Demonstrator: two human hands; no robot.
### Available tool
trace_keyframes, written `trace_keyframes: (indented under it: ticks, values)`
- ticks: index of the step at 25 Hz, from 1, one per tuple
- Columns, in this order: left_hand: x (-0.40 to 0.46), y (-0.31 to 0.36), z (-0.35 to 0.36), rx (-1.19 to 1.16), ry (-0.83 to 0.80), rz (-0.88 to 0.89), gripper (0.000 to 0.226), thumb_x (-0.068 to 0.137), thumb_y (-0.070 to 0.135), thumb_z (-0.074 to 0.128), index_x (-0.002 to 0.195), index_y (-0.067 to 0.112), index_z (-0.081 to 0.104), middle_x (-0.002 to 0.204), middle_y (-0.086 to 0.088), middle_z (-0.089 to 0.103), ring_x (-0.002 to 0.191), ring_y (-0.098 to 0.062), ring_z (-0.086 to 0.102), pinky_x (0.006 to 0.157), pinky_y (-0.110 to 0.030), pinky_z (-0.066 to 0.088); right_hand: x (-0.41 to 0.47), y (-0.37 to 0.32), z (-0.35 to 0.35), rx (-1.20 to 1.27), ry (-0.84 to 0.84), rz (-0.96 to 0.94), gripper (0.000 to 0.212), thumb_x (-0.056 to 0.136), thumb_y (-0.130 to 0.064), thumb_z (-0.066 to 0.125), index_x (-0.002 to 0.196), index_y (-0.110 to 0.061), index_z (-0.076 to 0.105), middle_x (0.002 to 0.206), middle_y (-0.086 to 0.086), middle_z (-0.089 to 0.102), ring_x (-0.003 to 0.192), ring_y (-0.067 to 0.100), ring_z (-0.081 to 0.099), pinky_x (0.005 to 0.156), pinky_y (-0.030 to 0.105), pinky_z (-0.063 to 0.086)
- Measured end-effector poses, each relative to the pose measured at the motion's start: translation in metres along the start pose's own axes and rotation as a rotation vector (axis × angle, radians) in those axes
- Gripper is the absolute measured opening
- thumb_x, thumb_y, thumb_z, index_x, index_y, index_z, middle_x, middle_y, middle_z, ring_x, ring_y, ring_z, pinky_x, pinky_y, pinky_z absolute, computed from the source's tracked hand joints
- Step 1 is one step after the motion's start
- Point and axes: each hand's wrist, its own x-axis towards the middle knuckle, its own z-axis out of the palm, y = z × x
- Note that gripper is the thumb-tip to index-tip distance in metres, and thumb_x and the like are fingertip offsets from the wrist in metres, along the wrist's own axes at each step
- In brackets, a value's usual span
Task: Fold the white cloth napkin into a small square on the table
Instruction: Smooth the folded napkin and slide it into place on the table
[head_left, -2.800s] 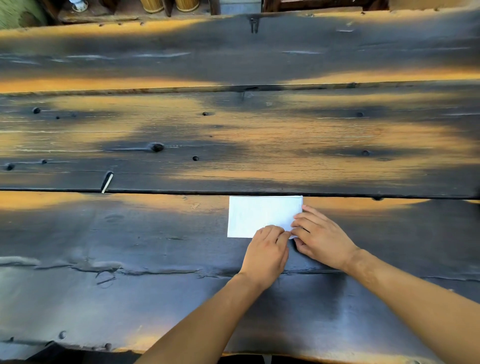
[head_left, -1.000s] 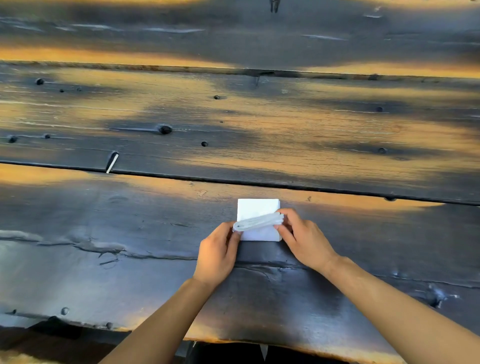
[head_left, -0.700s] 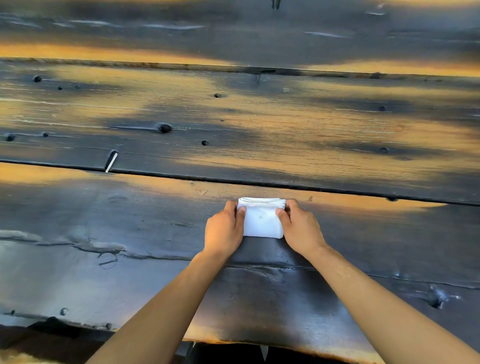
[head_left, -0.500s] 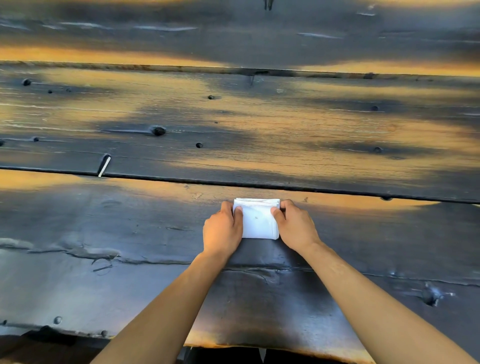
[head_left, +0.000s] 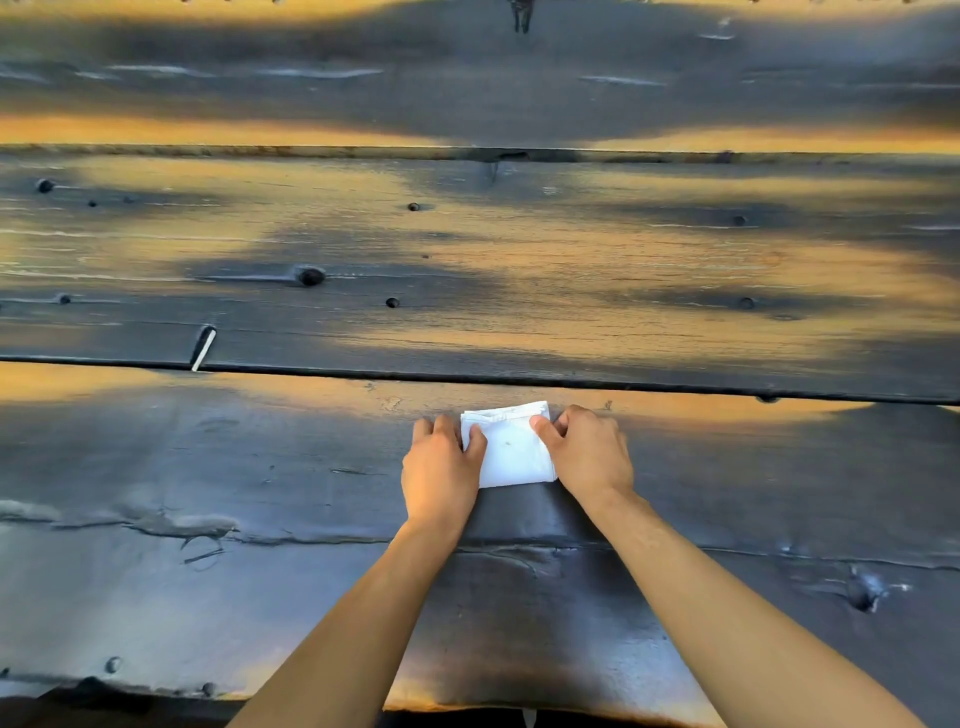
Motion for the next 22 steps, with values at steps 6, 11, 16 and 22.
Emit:
trace_keyframes:
  ticks: [6,11,16,22]
  values:
    - [0.016,-0.058,-0.026,0.163,0.328,0.187,0.049,0.095,0.046,0.045,0.115,0.004,0.059,0.121,-0.02,0.058,0.117,-0.041,0.052,0.098,-0.05,0.041,-0.018,-0.006,0.003,-0.159,0.369,-0.382,0.043,0.095,-0.038,0.053,0.127,-0.01,0.058,0.13,0.012,0.061,0.125,0.031,0.053,0.109,0.042,0.041]
    - [0.04,-0.13,-0.046,0.35,0.205,0.129,0.075,0.098,0.051,0.029,0.155,0.003,0.029,0.165,-0.017,0.023,0.155,-0.032,0.013,0.125,-0.055,0.009,0.001,-0.023,0.021,-0.383,0.122,-0.633,0.068,0.104,-0.048,0.031,0.158,-0.008,0.02,0.167,0.012,0.012,0.156,0.026,0.003,0.127,0.045,0.005]
    - [0.041,-0.139,-0.041,0.374,0.224,0.133,0.074,0.099,0.054,0.029,0.159,0.011,0.022,0.168,-0.01,0.017,0.156,-0.025,0.008,0.125,-0.054,0.009,0.021,-0.012,0.038,-0.503,0.054,-0.6,0.077,0.101,-0.056,0.026,0.159,-0.007,0.014,0.168,0.012,0.007,0.156,0.026,0.002,0.126,0.046,0.007]
    - [0.044,-0.147,-0.038,0.363,0.262,0.163,0.073,0.098,0.051,0.034,0.157,0.01,0.026,0.167,-0.011,0.021,0.156,-0.026,0.01,0.125,-0.055,0.01,0.026,-0.006,0.05,-0.507,0.091,-0.58,0.079,0.099,-0.056,0.03,0.159,-0.007,0.013,0.169,0.01,0.006,0.156,0.024,-0.001,0.126,0.048,0.009]
